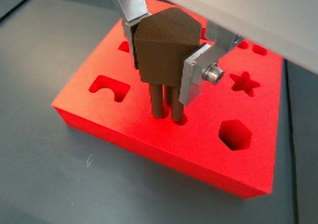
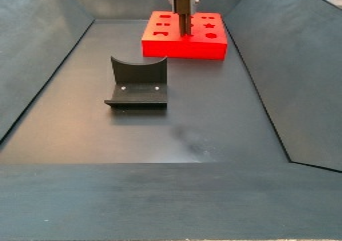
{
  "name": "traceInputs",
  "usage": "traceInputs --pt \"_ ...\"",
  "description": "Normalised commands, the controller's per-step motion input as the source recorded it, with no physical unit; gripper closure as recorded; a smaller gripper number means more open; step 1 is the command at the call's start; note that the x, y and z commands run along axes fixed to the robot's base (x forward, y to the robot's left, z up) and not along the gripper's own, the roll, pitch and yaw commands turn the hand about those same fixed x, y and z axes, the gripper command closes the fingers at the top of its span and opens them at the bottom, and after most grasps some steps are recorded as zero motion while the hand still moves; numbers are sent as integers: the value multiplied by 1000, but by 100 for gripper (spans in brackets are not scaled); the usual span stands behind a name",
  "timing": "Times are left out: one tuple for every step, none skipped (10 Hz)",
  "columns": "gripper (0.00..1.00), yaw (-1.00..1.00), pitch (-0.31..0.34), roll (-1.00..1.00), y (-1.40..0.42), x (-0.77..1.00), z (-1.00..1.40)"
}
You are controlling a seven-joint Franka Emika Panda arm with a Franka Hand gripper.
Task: Pick up the 3 prong object. Move up. Move to above the board. Insert the 3 prong object.
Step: Insert the 3 prong object.
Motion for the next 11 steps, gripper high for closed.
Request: traceInputs --pt "100 0 0 4 0 0 0" --pt "100 0 -114 154 -257 -320 -334" --pt "100 0 -149 73 -351 -134 -494" --pt "100 0 -106 0 -220 -29 -334" --pt "100 0 -43 0 0 0 -240" --pt "100 -91 0 27 54 274 -329" --pt "100 -183 24 14 197 389 -334" --pt "100 -166 27 0 269 371 -294" --pt "100 -189 9 0 206 434 -291" --pt "100 -226 0 0 111 260 -420" --pt "100 -254 0 7 109 140 -534"
